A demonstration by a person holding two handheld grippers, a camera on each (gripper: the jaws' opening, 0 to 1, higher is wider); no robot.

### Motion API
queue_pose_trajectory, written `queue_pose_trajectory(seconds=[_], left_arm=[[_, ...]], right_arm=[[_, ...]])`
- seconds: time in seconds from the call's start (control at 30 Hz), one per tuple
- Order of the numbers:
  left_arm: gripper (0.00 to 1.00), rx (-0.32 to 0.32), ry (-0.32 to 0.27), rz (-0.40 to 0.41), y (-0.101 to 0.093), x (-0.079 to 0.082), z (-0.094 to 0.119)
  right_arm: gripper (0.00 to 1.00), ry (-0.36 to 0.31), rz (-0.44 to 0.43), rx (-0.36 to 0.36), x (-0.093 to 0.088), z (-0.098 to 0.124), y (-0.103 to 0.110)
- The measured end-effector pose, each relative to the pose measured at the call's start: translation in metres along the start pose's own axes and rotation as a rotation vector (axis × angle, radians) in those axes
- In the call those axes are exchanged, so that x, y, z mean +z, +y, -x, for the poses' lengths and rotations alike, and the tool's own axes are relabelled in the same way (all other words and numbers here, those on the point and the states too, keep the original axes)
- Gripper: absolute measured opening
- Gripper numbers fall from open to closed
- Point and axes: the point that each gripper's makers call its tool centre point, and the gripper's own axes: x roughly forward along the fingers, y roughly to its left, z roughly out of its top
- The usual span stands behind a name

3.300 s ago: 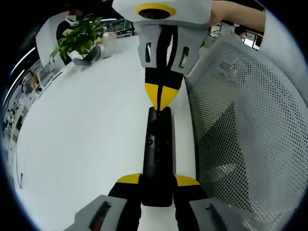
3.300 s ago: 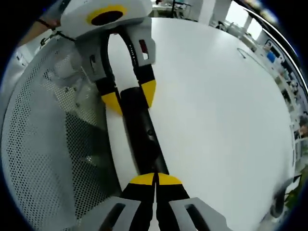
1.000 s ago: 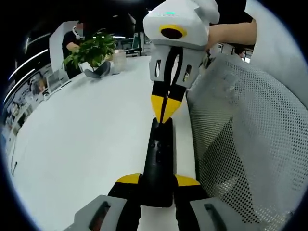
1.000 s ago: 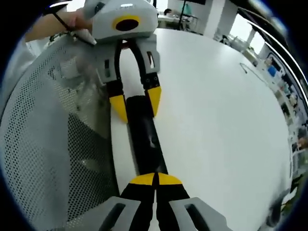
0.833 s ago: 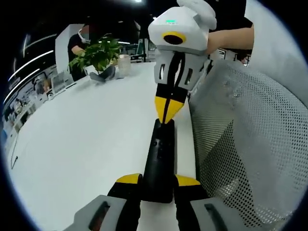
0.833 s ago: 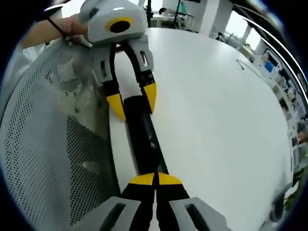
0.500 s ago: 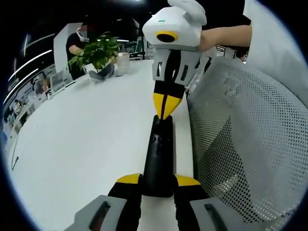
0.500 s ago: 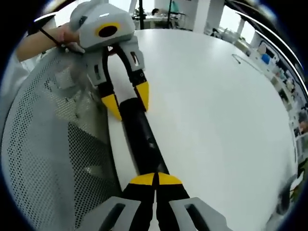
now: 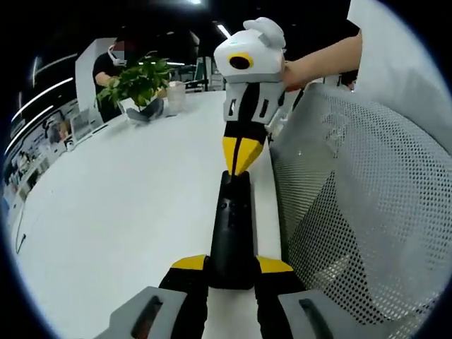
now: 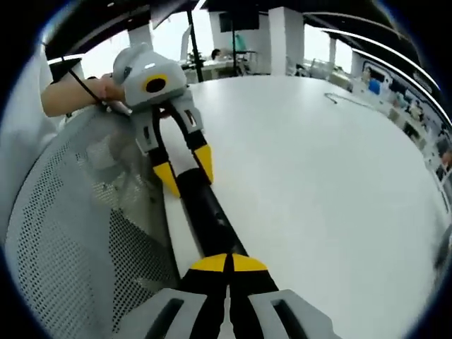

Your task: Press the specified remote control buttons in sequence, fully releasing each button before pressing the next.

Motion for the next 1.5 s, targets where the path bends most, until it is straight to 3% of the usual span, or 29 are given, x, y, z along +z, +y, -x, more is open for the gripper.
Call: queue_pose_trajectory(seconds=[0.1,0.23,0.37,0.63,0.77,0.9,1.03,1.5], left_arm=[[0.24,-0.011,-0.008,-0.012,-0.003,0.0,-0.001],[0.24,-0.016,-0.015,-0.011,-0.003,0.0,-0.001],[0.24,-0.015,-0.019,-0.006,-0.003,0.0,-0.001],[0.24,-0.012,-0.021,0.0,-0.004,0.0,-0.001],[0.24,-0.012,-0.025,0.007,-0.004,0.0,-0.001],[0.24,-0.012,-0.026,0.009,-0.003,0.0,-0.001],[0.24,-0.013,-0.03,0.01,-0.003,0.001,-0.001],[0.24,-0.017,-0.04,0.025,-0.004,0.001,-0.001]], right_arm=[[0.0,0.01,0.072,0.022,0.007,-0.005,0.007],[0.0,0.106,0.182,0.028,-0.001,-0.011,0.01],[0.0,0.145,0.293,0.026,0.001,-0.011,0.01],[0.0,0.209,0.34,0.033,0.001,-0.012,0.01],[0.0,0.227,0.316,0.037,0.001,-0.013,0.008],[0.0,0.256,0.163,0.034,0.0,-0.012,0.007],[0.0,0.281,0.182,0.033,0.001,-0.014,0.007],[0.0,0.216,0.03,0.041,0.0,-0.011,0.004]])
